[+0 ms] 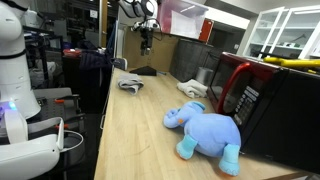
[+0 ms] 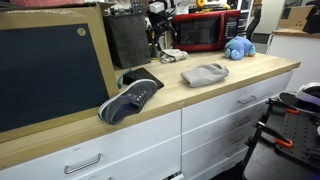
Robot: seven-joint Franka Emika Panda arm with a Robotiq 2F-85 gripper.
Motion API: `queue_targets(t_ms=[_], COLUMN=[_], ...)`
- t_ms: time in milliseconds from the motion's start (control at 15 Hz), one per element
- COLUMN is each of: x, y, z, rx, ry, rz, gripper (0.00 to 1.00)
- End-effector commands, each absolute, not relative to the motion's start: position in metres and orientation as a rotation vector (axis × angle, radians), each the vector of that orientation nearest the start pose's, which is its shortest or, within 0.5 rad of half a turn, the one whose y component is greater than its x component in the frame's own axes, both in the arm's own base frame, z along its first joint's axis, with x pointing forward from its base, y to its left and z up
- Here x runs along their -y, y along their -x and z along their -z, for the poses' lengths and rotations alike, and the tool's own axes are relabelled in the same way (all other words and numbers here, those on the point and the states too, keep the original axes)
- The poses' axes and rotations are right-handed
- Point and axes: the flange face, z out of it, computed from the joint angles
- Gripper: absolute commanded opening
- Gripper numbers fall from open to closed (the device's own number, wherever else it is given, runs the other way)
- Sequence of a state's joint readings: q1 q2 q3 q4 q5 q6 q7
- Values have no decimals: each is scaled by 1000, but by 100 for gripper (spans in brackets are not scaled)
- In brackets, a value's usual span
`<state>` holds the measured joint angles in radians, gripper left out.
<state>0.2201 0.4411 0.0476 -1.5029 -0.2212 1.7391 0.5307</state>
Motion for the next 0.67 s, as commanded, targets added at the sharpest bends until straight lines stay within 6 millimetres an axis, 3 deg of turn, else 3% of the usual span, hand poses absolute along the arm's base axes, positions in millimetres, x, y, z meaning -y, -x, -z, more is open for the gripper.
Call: queue_targets(t_ms=[0,200,600], x=[-152,-146,-92], y=[-645,-644,-636], z=[-400,-399,-364], rx=[-349,-344,-385], ry=[3375,3348,3308], rz=[-193,-151,-132], gripper=[100,100,100])
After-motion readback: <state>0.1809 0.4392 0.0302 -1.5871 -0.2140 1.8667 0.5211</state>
